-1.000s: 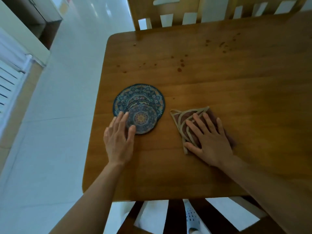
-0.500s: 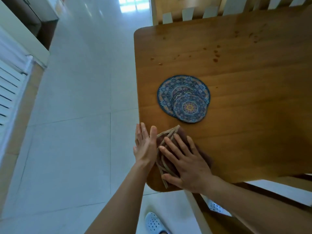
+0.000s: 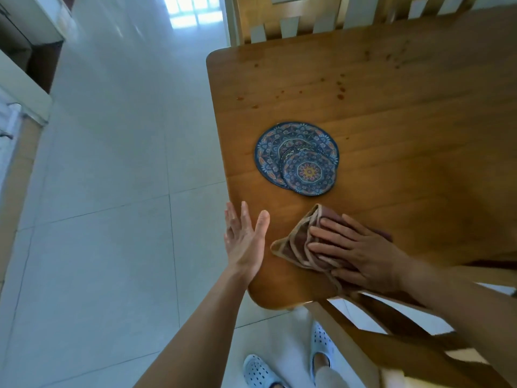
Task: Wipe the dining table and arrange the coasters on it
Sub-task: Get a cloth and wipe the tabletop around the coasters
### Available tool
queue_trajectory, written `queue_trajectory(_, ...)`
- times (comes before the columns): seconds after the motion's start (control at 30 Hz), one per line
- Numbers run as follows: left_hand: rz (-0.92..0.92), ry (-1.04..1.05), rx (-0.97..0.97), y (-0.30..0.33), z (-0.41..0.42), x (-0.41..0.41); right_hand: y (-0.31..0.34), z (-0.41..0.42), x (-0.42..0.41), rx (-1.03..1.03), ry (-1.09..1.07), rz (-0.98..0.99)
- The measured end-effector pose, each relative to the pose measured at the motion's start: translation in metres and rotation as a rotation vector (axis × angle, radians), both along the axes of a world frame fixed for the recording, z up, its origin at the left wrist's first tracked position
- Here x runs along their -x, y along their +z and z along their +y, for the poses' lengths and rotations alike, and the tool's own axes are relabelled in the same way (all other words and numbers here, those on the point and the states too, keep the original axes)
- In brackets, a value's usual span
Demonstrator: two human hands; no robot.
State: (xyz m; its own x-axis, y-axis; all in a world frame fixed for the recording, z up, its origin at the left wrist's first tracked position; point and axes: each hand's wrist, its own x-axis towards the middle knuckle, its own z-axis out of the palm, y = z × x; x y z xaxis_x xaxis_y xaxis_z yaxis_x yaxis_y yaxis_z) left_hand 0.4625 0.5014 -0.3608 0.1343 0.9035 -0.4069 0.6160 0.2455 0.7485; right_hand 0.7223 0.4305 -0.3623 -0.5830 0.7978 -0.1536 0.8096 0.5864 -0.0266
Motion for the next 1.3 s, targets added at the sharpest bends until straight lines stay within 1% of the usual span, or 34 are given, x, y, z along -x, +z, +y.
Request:
queue_trajectory(0.07,0.017,-0.012,0.028,0.002,0.002,0.0,0.001,-0.001,-0.021,0.02,-0.202,0.026)
queue_trajectory(0.13,0.052,-0.027,0.047,0.003,0.003,-0.002,0.002,0.003,-0.025,0.028,-0.463,0.054)
queue_trajectory(0.23,0.177,-0.055,0.038,0.004,0.001,-0.003,-0.001,0.015,-0.013,-0.009,-0.813,0.06)
queue_trajectory(0.3,0.269,-0.053,0.002,0.005,-0.001,-0.007,-0.003,0.026,-0.004,-0.021,-0.993,0.036)
queue_trajectory(0.37,0.322,-0.049,-0.072,0.008,0.003,-0.014,-0.004,0.038,0.001,-0.004,-1.109,0.02)
queue_trajectory(0.5,0.316,-0.182,-0.216,0.016,0.041,-0.028,-0.005,0.057,-0.001,0.043,-1.215,-0.011)
queue_trajectory(0.67,0.283,-0.314,-0.306,0.018,0.123,-0.037,-0.006,0.086,-0.018,0.044,-1.321,-0.02)
queue_trajectory(0.8,0.378,-0.383,-0.4,0.011,0.192,-0.027,-0.006,0.11,-0.036,0.018,-1.376,0.018)
queue_trajectory(0.9,0.403,-0.4,-0.491,0.004,0.23,-0.027,-0.008,0.128,-0.042,0.011,-1.414,0.015)
queue_trajectory(0.97,0.35,-0.428,-0.603,0.002,0.242,-0.038,-0.01,0.139,-0.048,-0.002,-1.432,0.013)
queue_trajectory(1.03,0.238,-0.492,-0.683,0.002,0.241,-0.053,-0.011,0.146,-0.053,-0.033,-1.439,0.04)
queue_trajectory(1.07,0.187,-0.525,-0.706,0.001,0.239,-0.059,-0.011,0.149,-0.055,-0.064,-1.429,0.063)
queue_trajectory(1.13,0.109,-0.569,-0.712,0.001,0.237,-0.071,-0.011,0.156,-0.058,-0.15,-1.431,0.173)
queue_trajectory(1.17,0.073,-0.573,-0.685,0.003,0.236,-0.075,-0.01,0.159,-0.059,-0.202,-1.432,0.238)
queue_trajectory(1.23,-0.003,-0.561,-0.57,0.01,0.237,-0.084,-0.012,0.167,-0.064,-0.293,-1.48,0.349)
queue_trajectory(1.27,-0.035,-0.554,-0.524,0.013,0.238,-0.088,-0.01,0.171,-0.067,-0.319,-1.543,0.435)
queue_trajectory(1.3,-0.073,-0.545,-0.482,0.018,0.239,-0.092,-0.004,0.177,-0.07,-0.337,-1.636,0.577)
